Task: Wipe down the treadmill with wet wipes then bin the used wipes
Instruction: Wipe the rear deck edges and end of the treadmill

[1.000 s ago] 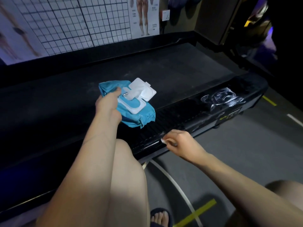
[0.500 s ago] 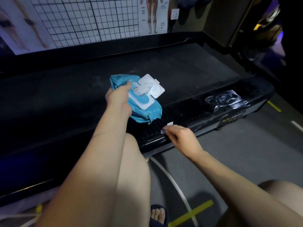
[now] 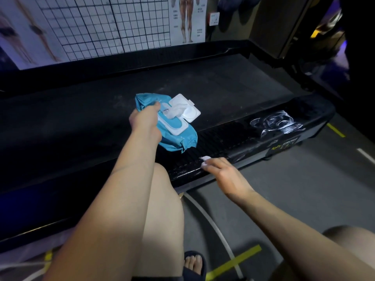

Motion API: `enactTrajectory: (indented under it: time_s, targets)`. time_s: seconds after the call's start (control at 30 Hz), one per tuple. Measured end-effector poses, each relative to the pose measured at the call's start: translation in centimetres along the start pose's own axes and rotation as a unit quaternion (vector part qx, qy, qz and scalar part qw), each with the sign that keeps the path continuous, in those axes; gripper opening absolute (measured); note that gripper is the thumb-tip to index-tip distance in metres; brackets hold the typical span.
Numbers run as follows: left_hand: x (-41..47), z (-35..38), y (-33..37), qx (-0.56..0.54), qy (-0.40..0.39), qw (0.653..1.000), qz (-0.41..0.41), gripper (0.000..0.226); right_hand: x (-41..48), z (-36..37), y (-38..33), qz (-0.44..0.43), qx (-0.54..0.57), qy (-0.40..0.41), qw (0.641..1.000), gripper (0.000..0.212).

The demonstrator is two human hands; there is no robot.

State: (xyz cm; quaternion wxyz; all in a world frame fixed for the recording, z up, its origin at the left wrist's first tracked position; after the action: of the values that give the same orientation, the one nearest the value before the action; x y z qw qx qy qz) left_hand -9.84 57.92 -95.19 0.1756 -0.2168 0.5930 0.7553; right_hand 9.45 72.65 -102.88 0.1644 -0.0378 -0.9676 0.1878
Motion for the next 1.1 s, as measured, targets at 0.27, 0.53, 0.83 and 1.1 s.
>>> enactTrajectory:
  time_s: [0.27,0.53,0.83,1.1]
  targets:
    - [-0.6,0.3,-0.3,-0.008,-0.007,1.000,-0.009,0.014,-0.2,-4.6,3.3,0.128,0.018,0.137,0.982,0.019]
    - [-1.0,1.3,-0.6,0.003,-0.015,1.000,-0.009,0.020,-0.3,2.8,-5.3,-0.104,-0.046,-0.012,0.993,0.026]
    - [-0.2,0.6,-0.3,-0.003,-0.003,1.000,0.002,0.022,0.1,-1.1,2.6,0.015,-0.045,0.063,0.997,0.023]
    - [-0.1,1.1,-0.7,-0.010,-0.010,1.000,-0.008,0.026,4.2,-4.5,4.1,0.214,0.185,0.168,0.944,0.022]
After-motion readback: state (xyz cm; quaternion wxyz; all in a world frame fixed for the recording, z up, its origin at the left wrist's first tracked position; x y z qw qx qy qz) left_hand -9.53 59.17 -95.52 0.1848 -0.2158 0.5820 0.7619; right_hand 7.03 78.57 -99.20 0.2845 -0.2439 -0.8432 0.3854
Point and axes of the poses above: each hand's wrist, its own x-axis towards the middle knuckle, its own z-axis out of the palm, y = z × x, the point moved 10 cm from there along x, towards the middle knuckle, and after that the axes turned 7 degrees about y, right-handed, at the moved point
